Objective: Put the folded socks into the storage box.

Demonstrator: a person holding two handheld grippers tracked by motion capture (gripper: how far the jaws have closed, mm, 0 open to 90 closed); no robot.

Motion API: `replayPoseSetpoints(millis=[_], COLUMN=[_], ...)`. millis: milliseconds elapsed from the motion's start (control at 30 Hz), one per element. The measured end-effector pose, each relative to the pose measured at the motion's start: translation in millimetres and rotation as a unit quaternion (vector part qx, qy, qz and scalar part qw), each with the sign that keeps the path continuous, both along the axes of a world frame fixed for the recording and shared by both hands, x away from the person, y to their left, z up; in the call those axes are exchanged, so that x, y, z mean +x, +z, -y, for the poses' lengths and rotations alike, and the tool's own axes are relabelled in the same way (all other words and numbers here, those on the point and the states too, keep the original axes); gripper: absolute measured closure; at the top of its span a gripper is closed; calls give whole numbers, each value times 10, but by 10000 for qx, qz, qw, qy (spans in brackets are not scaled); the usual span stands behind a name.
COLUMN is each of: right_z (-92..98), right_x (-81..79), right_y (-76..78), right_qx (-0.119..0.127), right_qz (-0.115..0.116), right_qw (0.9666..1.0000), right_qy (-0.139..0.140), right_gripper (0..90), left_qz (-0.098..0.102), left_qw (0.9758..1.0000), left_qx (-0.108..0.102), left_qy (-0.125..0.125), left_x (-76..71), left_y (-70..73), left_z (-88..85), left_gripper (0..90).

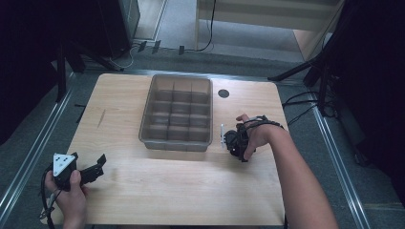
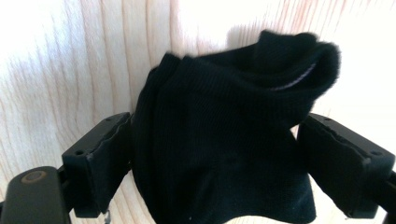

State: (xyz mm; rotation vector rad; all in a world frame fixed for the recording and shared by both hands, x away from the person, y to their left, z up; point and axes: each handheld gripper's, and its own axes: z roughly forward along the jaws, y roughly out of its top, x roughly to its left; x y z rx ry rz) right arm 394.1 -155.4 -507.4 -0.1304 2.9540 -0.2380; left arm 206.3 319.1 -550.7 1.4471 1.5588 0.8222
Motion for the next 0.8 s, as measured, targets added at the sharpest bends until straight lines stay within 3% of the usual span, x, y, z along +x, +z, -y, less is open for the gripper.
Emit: replayPoseSetpoints(millis=[167, 233, 300, 400, 467, 667, 800], right_z=[37, 71, 77, 93, 90, -20, -139], right_x=[38, 83, 91, 121, 142, 120, 115], right_y=[-18, 38, 56, 168, 256, 544, 762], right_qx=[22, 240, 287, 479, 660, 1100, 1188], right_qz=[50, 2, -19, -44, -117, -204, -124], right_qw=[9999, 9993, 9992, 9980, 9964, 9918, 9915], right_qy=[-148, -271, -273, -400, -527, -612, -523], right_gripper=[200, 360, 405, 587, 635, 668, 668], left_qz=[-6, -5, -9, -14, -13, -13, -14], left_qw=[10000, 10000, 10000, 10000, 10000, 10000, 10000], left_qx=[-1, -3, 5, 9, 13, 22, 23], left_qy=[-10, -8, -11, -14, -14, -8, -9], left_x=[1, 1, 1, 3, 3, 4, 3], left_y=[0, 0, 0, 0, 0, 0, 0], left_z=[0, 0, 0, 1, 3, 3, 3], left_gripper=[8, 8, 8, 8, 8, 8, 8])
